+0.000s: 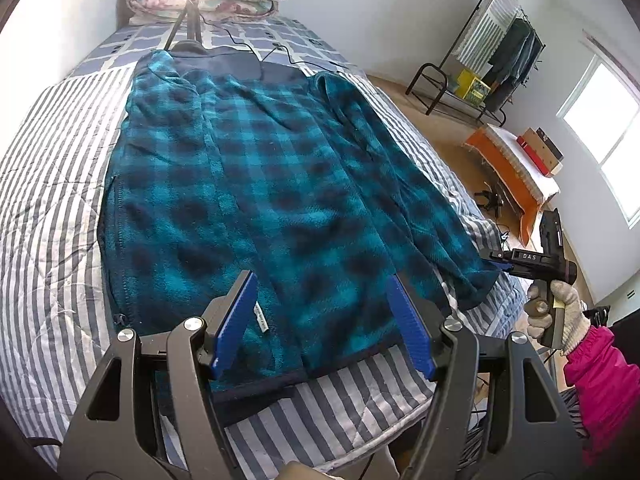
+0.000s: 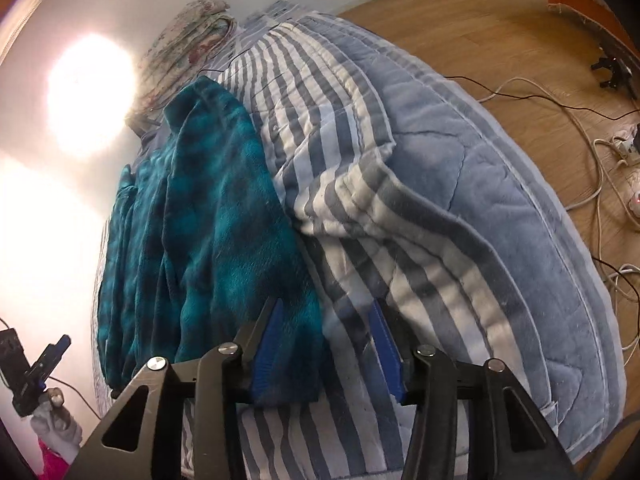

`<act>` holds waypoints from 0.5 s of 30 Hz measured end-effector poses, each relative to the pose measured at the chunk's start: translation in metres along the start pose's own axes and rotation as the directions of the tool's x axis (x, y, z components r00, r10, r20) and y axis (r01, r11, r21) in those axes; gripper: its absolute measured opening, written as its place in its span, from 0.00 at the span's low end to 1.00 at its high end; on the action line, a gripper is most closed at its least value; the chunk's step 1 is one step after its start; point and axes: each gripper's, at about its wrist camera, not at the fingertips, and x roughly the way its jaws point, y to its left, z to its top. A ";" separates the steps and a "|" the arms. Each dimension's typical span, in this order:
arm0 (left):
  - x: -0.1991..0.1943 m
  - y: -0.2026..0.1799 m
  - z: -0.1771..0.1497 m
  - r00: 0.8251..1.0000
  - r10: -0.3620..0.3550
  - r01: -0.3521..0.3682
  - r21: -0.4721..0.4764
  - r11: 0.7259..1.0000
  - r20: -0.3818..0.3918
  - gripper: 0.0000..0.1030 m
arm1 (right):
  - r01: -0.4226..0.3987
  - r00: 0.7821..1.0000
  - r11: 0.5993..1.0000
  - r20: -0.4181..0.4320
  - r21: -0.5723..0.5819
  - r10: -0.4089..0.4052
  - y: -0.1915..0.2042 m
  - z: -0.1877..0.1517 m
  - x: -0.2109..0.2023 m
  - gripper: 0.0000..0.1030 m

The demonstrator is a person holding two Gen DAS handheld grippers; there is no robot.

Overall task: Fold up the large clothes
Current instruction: 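Grasp the jacket's opposite side edge with the right tool and lift it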

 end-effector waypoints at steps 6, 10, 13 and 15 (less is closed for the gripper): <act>-0.002 -0.006 -0.001 1.000 0.006 -0.006 0.022 1.000 0.012 0.67 | -0.011 0.999 0.998 -0.038 -0.059 0.009 0.018 -0.003 0.004 0.06; -0.007 -0.004 -0.001 1.000 0.007 -0.007 0.018 1.000 0.023 0.67 | -0.031 0.999 0.995 0.012 -0.100 0.032 0.042 -0.002 -0.011 0.03; -0.013 0.000 -0.001 0.999 0.004 -0.005 0.006 1.000 0.034 0.67 | -0.059 0.995 0.991 0.068 -0.118 0.068 0.064 -0.001 -0.027 0.02; -0.017 0.004 0.000 0.999 0.002 -0.002 -0.005 1.000 0.044 0.67 | -0.051 0.992 0.985 0.103 -0.165 0.069 0.085 0.000 -0.038 0.02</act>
